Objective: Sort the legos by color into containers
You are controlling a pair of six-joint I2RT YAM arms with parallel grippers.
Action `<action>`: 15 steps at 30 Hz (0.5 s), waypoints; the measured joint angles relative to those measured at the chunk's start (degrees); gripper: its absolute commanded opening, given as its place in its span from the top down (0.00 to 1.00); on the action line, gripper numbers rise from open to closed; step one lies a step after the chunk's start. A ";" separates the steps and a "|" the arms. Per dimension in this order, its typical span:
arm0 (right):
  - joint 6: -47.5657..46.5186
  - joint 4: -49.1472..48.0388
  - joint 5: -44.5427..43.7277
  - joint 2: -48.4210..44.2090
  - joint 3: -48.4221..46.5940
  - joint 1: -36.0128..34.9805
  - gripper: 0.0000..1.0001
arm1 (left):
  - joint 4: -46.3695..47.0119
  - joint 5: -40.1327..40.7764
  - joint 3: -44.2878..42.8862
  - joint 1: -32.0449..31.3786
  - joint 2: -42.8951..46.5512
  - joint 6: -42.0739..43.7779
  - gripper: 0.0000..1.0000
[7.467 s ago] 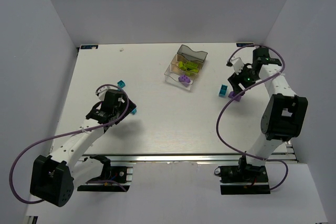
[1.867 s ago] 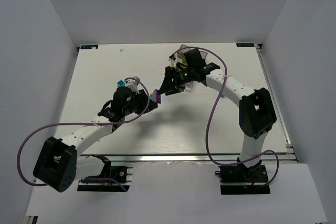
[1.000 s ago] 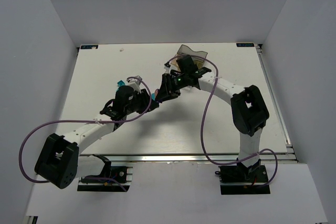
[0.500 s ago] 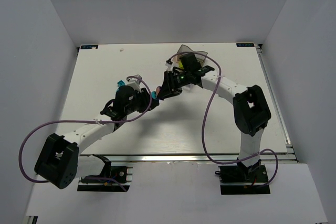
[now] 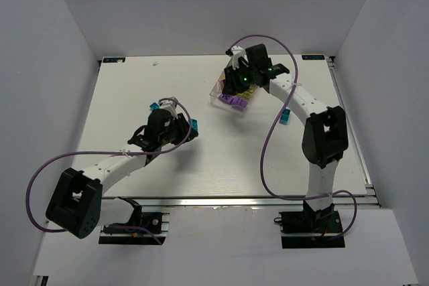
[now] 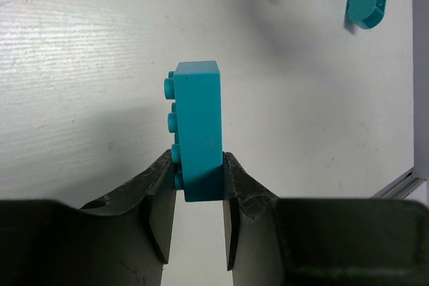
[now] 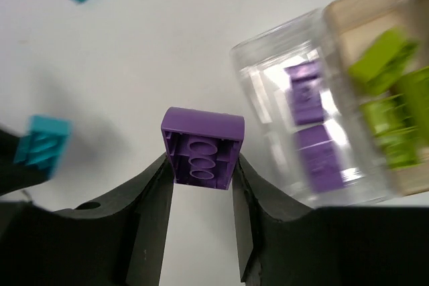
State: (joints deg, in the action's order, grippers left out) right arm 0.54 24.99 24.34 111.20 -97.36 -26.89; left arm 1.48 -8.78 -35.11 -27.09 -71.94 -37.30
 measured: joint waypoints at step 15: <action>-24.30 7.80 -17.70 17.97 -14.10 -0.22 0.61 | -1.29 0.33 -9.27 0.00 -1.16 -1.55 0.99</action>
State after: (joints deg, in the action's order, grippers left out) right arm -23.77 32.80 6.63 129.16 -111.46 -27.11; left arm 0.19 -8.45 -44.38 -27.09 -73.10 -38.85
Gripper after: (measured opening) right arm 0.424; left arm 0.396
